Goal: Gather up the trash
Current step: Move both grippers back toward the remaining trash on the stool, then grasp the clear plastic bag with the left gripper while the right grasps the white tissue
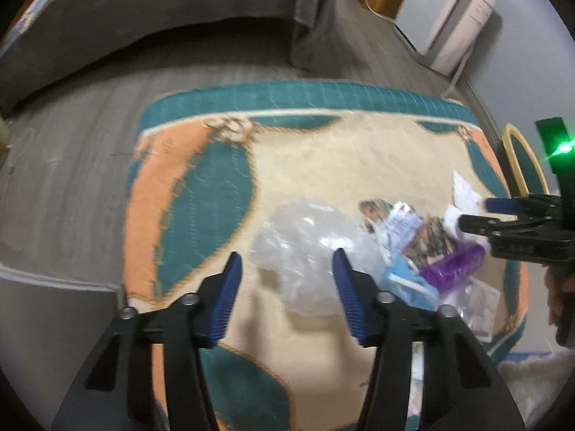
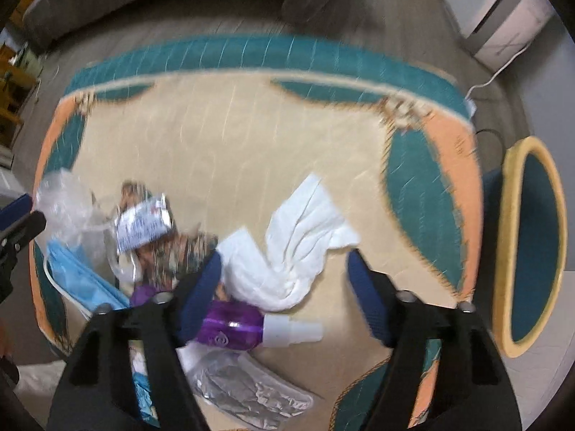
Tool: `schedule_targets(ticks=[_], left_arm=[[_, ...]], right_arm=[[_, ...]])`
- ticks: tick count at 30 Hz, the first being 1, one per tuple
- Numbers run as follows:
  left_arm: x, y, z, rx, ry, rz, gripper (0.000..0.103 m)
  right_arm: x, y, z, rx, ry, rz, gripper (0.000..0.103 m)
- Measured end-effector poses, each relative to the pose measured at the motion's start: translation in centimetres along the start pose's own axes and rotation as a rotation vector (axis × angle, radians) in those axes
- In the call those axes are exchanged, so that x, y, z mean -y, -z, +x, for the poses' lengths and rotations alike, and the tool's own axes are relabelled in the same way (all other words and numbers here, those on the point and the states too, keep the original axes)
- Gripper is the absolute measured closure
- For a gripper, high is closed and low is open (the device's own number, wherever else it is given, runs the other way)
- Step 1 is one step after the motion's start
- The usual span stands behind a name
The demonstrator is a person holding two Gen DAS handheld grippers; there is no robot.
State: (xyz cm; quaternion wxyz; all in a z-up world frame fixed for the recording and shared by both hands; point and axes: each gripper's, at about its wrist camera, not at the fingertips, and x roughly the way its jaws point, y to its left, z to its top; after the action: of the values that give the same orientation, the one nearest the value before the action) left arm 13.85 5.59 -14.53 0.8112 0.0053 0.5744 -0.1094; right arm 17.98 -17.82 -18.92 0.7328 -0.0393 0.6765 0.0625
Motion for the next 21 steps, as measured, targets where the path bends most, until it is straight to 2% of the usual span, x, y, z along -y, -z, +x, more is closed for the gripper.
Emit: schedule_targets(ticks=[1, 2, 3, 4, 7, 10, 16, 21], left_arm=[[0.3, 0.1, 0.3, -0.009, -0.003, 0.016, 0.057], [0.7, 0.1, 0.4, -0.013, -0.013, 0.031, 0.058], [0.9, 0.1, 0.5, -0.012, -0.021, 0.044, 0.068], [1.2, 0.1, 0.6, -0.01, -0.027, 0.06, 0.082], [1.8, -0.2, 0.4, -0.003, -0.038, 0.099, 0.099], [2.4, -0.7, -1.0, 0.049, -0.078, 0.135, 0.1], [4.1, -2.6, -6.5, 0.283, -0.178, 0.186, 0.1], [6.3, -3.8, -9.7, 0.398, -0.135, 0.182, 0.1]], right_arm=[[0.0, 0.2, 0.3, -0.013, -0.005, -0.006, 0.07], [-0.1, 0.3, 0.3, -0.012, -0.009, -0.019, 0.075], [-0.2, 0.4, 0.2, -0.006, -0.01, -0.03, 0.082], [-0.3, 0.4, -0.2, 0.01, -0.016, -0.042, 0.086], [-0.2, 0.3, -1.7, 0.062, -0.046, -0.038, 0.089], [0.4, 0.3, -3.6, 0.127, -0.062, -0.019, 0.089], [2.8, 0.8, -9.1, 0.281, -0.091, 0.034, 0.089], [4.8, 0.5, -12.6, 0.373, -0.095, 0.064, 0.089]])
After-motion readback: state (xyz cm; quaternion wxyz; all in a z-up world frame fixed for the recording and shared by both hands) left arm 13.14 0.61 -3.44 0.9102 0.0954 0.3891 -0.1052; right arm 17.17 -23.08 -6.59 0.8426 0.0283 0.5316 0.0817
